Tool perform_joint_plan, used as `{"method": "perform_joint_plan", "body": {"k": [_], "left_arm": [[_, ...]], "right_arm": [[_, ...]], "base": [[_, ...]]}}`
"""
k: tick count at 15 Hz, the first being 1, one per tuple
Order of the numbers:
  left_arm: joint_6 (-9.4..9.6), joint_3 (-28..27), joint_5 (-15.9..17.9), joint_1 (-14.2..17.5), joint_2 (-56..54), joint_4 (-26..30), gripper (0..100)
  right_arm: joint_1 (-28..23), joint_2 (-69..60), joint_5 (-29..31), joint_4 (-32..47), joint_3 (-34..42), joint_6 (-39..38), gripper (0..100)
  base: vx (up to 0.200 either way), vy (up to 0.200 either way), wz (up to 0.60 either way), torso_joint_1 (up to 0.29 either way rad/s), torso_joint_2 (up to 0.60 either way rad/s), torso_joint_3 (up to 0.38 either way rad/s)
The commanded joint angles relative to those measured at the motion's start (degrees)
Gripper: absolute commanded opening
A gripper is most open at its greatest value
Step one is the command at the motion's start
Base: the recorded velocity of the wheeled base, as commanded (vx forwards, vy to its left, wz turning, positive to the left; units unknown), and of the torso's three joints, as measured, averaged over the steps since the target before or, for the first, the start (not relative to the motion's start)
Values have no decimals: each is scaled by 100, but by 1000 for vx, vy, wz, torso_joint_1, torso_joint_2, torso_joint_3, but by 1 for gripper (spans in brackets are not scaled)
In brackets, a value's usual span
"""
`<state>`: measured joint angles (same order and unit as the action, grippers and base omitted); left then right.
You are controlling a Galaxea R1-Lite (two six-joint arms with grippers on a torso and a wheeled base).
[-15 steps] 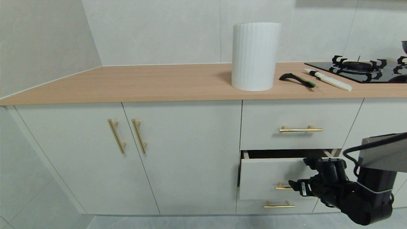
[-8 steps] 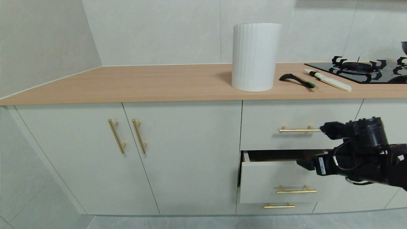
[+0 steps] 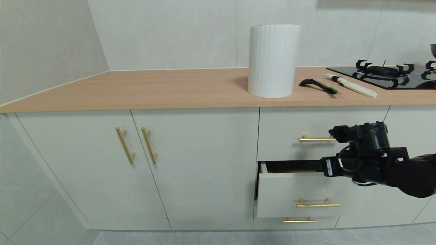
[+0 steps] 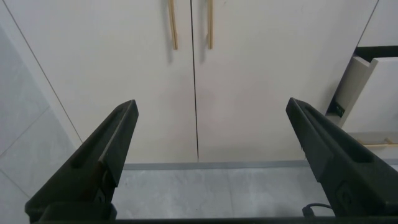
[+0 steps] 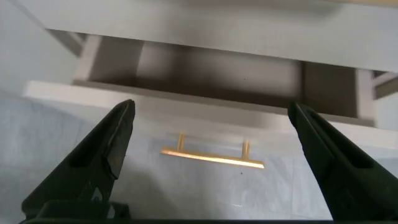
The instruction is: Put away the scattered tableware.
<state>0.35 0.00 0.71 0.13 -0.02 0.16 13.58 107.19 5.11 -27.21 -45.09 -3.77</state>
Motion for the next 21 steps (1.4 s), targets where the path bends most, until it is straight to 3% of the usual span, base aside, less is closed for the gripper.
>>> {"method": "perform_joint_plan", "body": {"k": [1,15,17,21], "left_arm": [[0,0,0,4,2,2,100],[0,0,8,-5,2,2,100],[0,0,0,4,2,2,100],[0,0,0,4,2,2,100]], "right_arm": [[-5,531,17,-136,1,-19,100],[-92,1041,61,-408,-70,-203,100],[-92,1093,113,-786,-131,-643,100],[-92,1260,298,-1137,-123,-660,100]], "base": [[0,0,0,0,0,0],[0,0,0,0,0,0],[0,0,0,0,0,0],[0,0,0,0,0,0]]}}
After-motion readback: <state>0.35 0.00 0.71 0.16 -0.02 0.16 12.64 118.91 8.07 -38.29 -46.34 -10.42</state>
